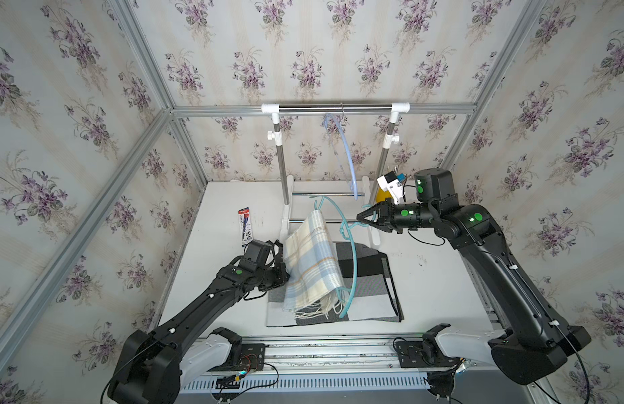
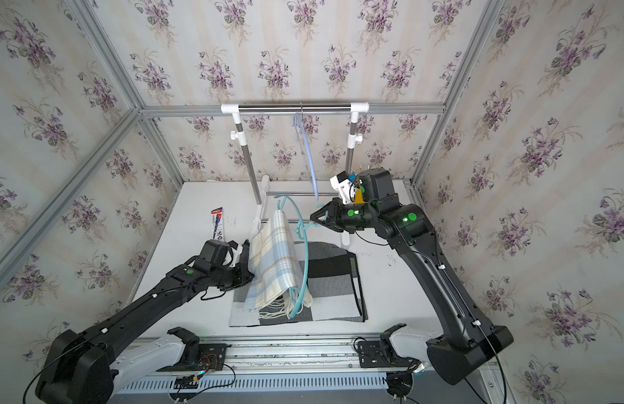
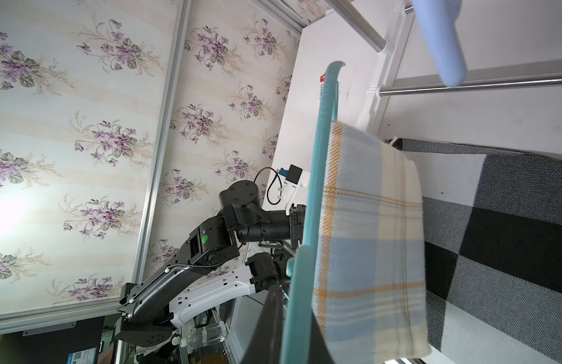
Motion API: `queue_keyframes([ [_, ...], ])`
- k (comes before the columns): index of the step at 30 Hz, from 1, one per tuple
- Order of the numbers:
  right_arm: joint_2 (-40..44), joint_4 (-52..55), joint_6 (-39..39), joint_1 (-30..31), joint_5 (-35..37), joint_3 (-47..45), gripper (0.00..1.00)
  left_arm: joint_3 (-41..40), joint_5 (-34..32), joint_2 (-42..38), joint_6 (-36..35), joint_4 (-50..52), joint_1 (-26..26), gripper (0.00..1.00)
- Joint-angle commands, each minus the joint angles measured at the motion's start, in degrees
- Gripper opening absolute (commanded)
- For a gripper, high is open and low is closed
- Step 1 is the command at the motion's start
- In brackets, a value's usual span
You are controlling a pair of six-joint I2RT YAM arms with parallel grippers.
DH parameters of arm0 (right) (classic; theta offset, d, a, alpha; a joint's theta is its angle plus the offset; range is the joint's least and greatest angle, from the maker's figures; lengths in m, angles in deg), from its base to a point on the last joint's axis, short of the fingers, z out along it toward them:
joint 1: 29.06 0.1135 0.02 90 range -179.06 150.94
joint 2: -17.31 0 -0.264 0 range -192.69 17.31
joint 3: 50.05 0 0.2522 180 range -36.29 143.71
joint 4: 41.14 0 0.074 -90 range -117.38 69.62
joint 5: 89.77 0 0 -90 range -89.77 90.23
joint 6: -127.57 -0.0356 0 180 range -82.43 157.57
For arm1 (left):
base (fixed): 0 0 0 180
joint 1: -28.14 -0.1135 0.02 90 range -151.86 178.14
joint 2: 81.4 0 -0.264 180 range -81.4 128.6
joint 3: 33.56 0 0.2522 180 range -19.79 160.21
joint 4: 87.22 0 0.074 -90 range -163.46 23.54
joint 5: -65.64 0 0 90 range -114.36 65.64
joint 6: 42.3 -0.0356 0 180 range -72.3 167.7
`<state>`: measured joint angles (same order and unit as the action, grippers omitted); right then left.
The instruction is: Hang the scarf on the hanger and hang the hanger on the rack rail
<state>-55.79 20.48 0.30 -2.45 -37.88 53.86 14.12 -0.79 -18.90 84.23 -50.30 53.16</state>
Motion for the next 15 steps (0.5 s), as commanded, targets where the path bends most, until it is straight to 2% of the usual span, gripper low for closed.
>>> queue_keyframes([
  [1,0.1,-3.7,0.4,-0.1,-0.7,0.5,0.00,-1.8,2.6,1.0,2.4,-5.5,0.0,0.00],
  [7,-0.1,-4.2,0.1,-0.1,-0.8,0.2,0.00,-3.4,5.9,3.2,4.7,-11.8,0.3,0.00],
  [11,-0.2,-4.3,0.1,-0.1,-1.0,0.2,0.00,-2.9,6.2,3.5,4.8,-12.3,0.6,0.00],
  [15,-0.4,-4.3,0.0,-0.1,-1.2,0.6,0.00,-1.1,7.1,4.9,1.3,-10.7,0.9,0.09],
])
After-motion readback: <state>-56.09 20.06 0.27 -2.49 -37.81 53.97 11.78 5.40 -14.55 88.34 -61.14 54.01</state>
